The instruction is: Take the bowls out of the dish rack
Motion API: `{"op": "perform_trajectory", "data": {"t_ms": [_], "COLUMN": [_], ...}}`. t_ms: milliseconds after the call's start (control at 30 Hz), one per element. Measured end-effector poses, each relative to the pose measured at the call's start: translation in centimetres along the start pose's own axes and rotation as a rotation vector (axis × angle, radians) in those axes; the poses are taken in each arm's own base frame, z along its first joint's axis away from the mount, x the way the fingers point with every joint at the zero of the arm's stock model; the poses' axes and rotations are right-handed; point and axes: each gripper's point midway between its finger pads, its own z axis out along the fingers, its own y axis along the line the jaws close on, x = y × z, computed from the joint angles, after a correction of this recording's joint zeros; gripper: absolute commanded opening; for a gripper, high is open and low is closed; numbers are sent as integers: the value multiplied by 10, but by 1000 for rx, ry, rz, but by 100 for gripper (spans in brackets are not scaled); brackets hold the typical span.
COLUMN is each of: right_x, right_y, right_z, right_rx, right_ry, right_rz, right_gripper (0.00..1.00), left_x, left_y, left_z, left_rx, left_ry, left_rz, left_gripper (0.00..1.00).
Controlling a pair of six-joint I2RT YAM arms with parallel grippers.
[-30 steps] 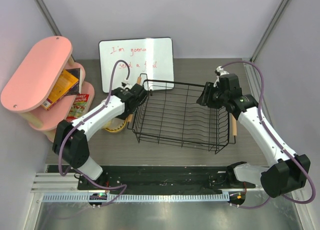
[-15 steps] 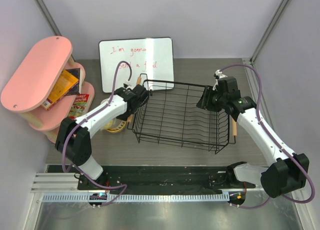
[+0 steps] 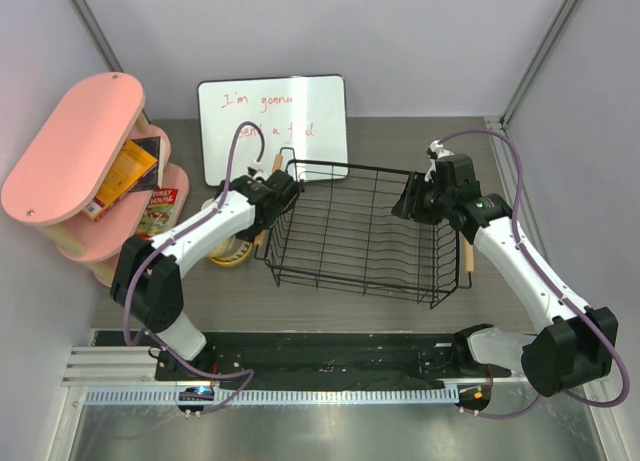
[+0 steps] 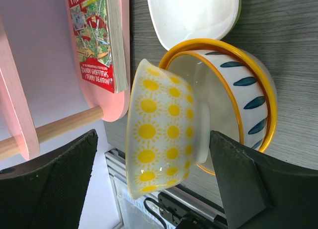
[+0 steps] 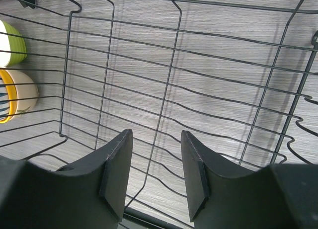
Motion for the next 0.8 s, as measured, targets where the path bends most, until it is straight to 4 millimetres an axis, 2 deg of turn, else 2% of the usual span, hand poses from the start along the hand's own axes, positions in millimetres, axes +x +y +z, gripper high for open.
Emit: {"op": "perform_trajectory", "data": {"t_ms": [200, 400, 500, 633, 800], "right_x": [0, 0, -1, -3, -1], "right_y": [0, -1, -1, 0, 0], "right_z": [0, 0, 0, 1, 4], "right_rx": [1, 4, 7, 1, -1], "right_ry": [1, -2, -4, -13, -9], "right_rz": [0, 3, 4, 6, 10], "right_gripper": [49, 49, 49, 49, 49], "left_x": [3, 9, 2, -14, -26], "left_y": [-3, 0, 7, 27, 41], "left_z": [-5, -21, -39, -65, -85], "left_rx": [38, 119, 177, 230, 271], "left_ry": [12, 27, -28, -129, -205], "left_rz": [-9, -25, -84, -184, -274], "left_gripper": [96, 96, 96, 97, 98]}}
